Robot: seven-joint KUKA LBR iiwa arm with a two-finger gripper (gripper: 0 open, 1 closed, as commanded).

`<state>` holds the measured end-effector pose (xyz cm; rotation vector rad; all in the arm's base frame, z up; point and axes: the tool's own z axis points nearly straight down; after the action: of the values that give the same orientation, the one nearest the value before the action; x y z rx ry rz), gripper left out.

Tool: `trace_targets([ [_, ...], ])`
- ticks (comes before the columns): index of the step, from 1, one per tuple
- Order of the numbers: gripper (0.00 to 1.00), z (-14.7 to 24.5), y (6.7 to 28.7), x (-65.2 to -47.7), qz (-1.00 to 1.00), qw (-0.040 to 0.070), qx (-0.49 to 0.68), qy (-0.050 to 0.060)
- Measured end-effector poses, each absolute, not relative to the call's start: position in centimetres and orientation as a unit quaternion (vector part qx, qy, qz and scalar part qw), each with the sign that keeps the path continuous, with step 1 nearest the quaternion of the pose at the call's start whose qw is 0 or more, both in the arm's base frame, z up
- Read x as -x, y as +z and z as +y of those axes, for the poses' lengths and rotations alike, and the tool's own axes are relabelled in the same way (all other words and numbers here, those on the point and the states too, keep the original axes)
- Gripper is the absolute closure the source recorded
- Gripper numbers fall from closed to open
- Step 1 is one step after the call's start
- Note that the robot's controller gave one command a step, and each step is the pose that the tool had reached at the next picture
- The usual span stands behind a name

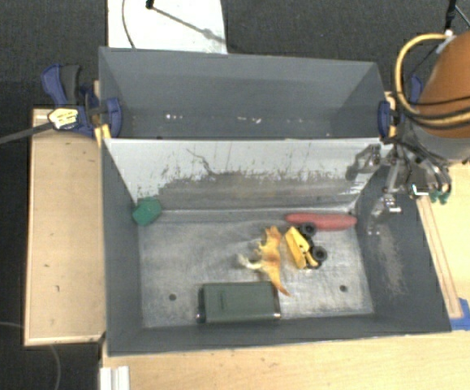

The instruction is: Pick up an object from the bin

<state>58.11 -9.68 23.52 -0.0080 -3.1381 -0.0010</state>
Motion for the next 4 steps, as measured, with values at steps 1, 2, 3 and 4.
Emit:
trace_targets([
  [1, 0.0, -9.6, 24.0, -58.3, -1.0, -0.002, 0.001, 0.0],
  [2, 0.0, -6.4, 15.9, -57.5, -1.0, -0.004, -0.031, 0.0],
  [3, 0.0, -1.4, 15.5, -58.8, -0.988, -0.001, -0.152, 0.0],
  [4, 0.0, 0.9, 14.9, -57.5, -0.978, -0.002, -0.209, 0.0],
])
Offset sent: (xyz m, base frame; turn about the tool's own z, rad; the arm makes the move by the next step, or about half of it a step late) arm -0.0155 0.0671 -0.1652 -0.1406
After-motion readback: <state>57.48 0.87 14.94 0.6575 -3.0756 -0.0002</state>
